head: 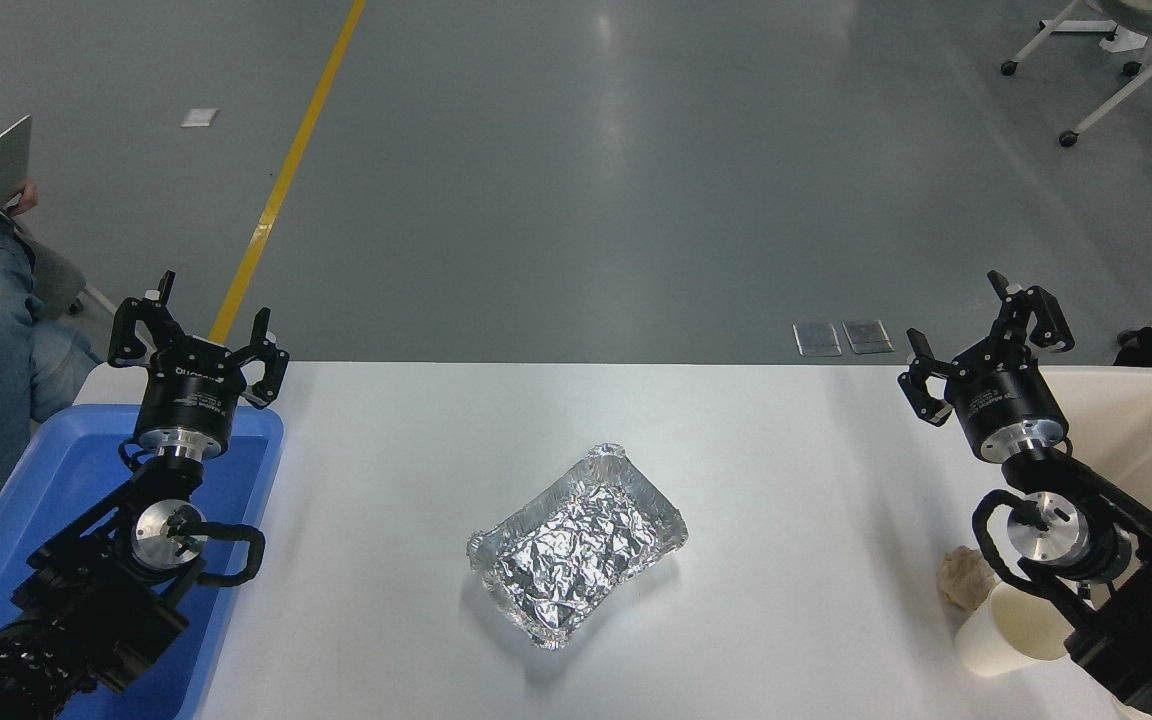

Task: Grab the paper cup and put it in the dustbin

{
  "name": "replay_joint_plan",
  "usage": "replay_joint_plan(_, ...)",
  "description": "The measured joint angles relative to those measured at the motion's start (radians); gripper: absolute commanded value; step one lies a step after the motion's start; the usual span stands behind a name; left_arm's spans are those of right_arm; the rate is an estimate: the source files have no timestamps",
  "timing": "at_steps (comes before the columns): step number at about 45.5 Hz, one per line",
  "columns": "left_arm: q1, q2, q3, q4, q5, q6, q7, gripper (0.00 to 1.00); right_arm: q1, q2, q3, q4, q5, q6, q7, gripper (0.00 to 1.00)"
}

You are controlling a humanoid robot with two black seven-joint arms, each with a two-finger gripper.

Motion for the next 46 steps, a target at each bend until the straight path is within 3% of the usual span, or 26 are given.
replay_joint_plan(46,-0.001,-0.001,0.0,0.0,0.0,0.004,0.0,0.99,0.053,-0.004,-0.036,-0.009,0.0,-0.001,-0.001,1.0)
